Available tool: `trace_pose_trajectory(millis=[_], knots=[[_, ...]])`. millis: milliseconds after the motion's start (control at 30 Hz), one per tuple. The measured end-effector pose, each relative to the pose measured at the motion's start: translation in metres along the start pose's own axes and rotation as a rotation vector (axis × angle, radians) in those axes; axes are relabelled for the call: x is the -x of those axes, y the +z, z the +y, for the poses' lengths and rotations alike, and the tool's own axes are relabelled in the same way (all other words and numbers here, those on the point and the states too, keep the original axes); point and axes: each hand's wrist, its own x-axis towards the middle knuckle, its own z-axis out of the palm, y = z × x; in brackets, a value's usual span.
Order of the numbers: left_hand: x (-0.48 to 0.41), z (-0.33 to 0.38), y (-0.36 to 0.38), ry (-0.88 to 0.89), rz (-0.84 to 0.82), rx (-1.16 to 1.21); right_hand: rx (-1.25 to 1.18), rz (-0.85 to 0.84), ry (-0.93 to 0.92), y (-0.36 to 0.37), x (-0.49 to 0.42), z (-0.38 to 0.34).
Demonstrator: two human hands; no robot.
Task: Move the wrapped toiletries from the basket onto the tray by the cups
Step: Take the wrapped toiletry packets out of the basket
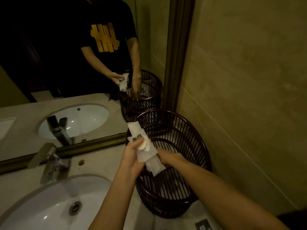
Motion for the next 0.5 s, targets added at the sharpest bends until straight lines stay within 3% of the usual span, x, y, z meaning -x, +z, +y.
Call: trace_pose_trajectory(millis=[100,233,500], knots=[[0.005,0.005,-0.003,-0.031,-0.097,0.005,-0.181,-0.012,0.013,-0.025,0.004,0.004],[0.009,0.007,-0.010,-0.042,-0.180,0.026,-0.270,0.191,-0.002,-0.040,0.025,0.024],[0.047,0.026,-0.038,0.021,-0.139,0.026,-0.426,0.443,-0.065,-0.050,0.057,0.018]])
